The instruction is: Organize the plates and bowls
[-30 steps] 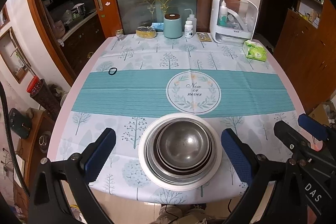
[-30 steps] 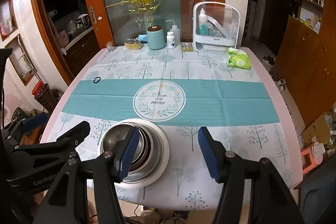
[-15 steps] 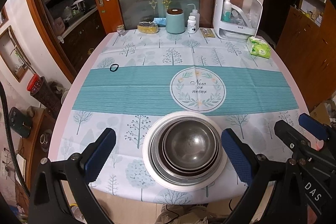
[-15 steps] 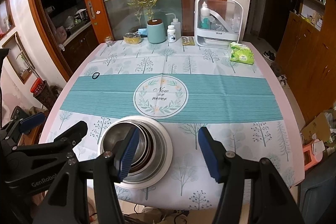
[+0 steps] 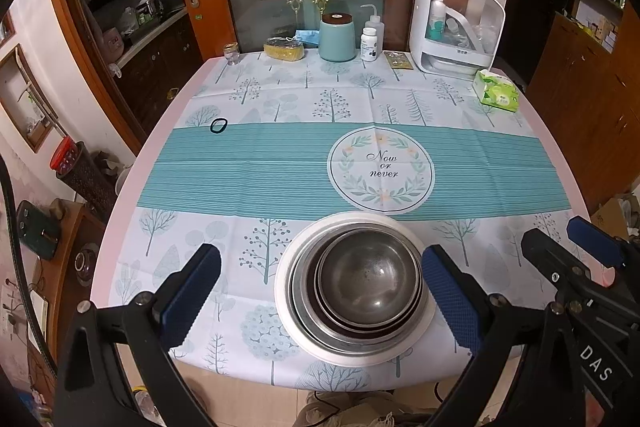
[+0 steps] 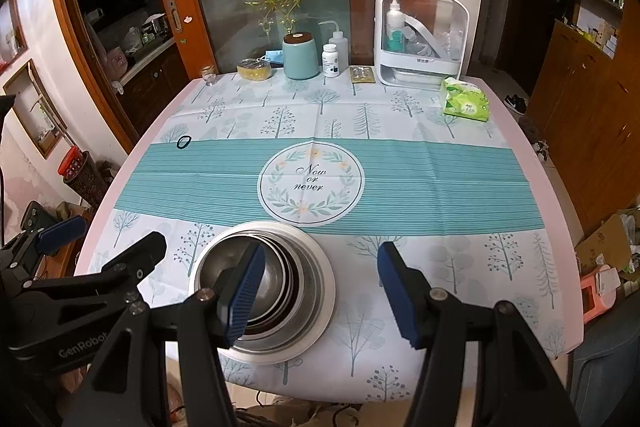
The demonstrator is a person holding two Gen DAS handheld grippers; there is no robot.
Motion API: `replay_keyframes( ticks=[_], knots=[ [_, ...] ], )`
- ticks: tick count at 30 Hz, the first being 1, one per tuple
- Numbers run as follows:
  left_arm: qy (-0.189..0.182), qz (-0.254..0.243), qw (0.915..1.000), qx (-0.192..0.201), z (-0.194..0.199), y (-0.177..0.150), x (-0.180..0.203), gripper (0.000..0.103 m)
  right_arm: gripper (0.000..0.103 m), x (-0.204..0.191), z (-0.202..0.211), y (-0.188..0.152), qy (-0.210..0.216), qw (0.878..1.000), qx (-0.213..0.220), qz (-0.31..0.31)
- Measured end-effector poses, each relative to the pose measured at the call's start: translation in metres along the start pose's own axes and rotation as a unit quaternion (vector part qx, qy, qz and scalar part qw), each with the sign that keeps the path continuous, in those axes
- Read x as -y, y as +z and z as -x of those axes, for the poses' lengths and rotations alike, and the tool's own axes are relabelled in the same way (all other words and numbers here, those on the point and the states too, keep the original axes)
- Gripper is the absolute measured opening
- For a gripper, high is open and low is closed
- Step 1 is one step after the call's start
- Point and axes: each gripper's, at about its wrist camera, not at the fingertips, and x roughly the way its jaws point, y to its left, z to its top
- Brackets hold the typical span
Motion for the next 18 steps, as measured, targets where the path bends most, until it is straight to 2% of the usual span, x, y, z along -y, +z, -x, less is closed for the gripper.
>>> replay_keyframes(
  ticks=[18],
  knots=[
    [-0.001, 0.0, 1.0, -0.003, -0.0028, 0.0017, -0.0026, 0.1, 0.059, -0.0005, -0.001, 0.0006, 0.0, 1.0, -0.001, -0.001]
  ],
)
